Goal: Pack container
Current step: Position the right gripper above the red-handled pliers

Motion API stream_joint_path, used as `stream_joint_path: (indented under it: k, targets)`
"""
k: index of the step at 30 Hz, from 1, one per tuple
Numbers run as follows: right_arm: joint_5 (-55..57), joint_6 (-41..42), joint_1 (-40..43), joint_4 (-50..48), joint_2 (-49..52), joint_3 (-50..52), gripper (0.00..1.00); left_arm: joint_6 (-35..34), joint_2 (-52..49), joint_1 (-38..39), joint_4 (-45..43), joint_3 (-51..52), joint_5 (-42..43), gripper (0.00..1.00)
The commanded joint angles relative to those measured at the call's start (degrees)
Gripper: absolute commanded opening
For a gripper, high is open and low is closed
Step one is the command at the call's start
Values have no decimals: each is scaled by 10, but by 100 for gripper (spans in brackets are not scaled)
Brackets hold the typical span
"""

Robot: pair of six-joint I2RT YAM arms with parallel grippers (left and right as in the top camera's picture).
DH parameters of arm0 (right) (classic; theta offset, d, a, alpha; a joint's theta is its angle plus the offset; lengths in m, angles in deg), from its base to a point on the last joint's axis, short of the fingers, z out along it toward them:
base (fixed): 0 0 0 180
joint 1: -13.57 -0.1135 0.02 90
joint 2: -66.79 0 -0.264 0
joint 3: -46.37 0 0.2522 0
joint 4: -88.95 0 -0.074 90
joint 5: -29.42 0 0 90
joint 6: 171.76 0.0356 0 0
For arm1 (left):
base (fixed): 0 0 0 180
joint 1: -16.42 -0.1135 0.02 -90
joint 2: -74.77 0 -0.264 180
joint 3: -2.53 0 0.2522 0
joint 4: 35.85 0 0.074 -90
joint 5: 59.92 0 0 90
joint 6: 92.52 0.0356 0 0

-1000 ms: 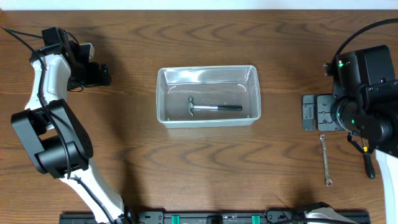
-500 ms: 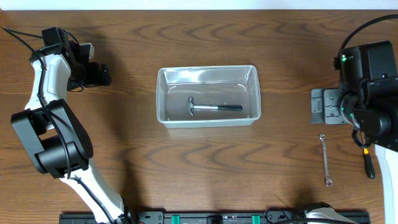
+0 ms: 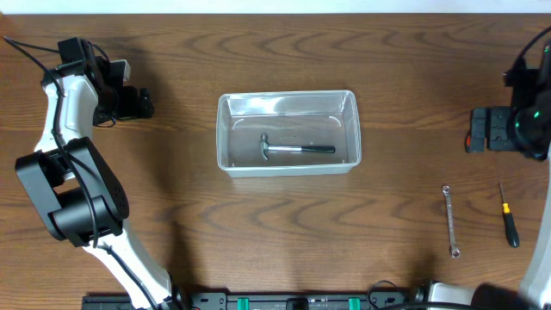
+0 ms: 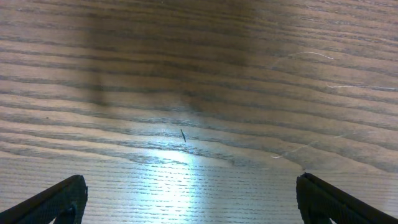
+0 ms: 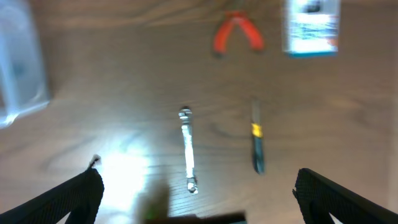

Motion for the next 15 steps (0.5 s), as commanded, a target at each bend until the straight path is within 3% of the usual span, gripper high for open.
stream_joint_path:
  k: [1,8,15]
  targets:
    - [-116,-123,24,-19,38,4,99,3,-3,0,0,2,-5,98]
    - [-11,-68,35,-135,133,4,99,3,-3,0,0,2,-5,98]
    - [-3,-52,35,-146,236,4,99,3,-3,0,0,2,-5,98]
